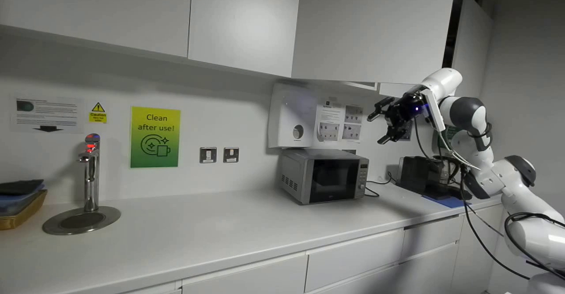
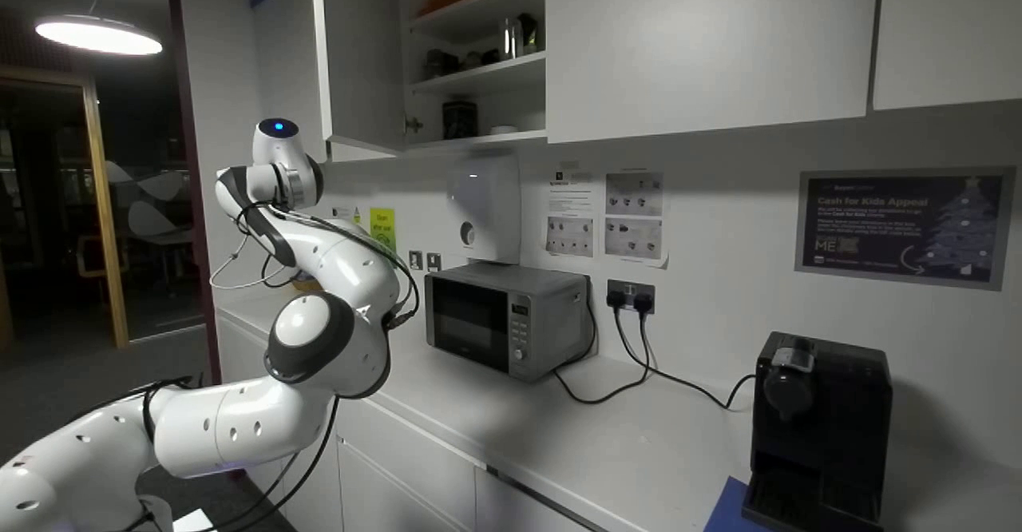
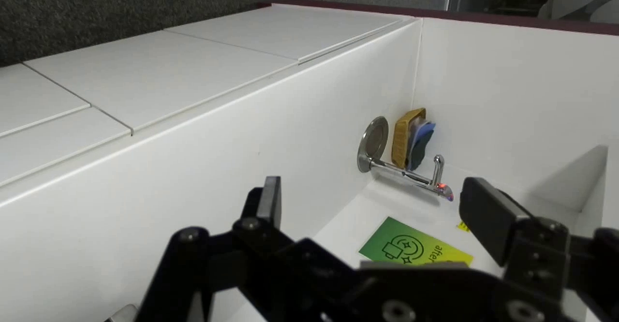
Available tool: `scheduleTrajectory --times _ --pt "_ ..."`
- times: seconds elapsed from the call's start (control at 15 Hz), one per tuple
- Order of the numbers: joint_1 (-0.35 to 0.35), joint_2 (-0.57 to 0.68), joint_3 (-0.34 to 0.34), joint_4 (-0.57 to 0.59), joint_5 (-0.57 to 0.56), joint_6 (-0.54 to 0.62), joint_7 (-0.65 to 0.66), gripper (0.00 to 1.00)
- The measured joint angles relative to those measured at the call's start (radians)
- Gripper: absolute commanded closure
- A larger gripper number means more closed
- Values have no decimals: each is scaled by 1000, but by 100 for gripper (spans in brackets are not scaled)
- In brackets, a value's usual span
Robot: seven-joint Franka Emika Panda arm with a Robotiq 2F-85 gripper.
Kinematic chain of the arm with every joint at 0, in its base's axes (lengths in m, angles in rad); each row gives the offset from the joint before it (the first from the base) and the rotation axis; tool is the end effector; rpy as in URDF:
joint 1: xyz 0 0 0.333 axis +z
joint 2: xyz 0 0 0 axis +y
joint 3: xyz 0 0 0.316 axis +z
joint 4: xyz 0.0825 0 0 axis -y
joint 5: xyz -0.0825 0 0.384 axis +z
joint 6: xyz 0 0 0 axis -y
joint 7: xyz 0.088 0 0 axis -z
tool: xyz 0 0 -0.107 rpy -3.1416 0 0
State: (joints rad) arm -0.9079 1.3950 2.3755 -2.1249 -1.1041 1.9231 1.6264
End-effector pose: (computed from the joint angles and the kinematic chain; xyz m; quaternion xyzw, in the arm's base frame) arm 0.3495 0.2312 0.6882 -0.8958 0.0753 -0.1006 0.4263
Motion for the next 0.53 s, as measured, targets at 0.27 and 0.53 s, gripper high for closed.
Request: scheduleTrajectory --times 0.27,0.53 --pt "9 0 -32 -4 41 4 0 0" --pt "8 0 -59 -10 95 4 0 0"
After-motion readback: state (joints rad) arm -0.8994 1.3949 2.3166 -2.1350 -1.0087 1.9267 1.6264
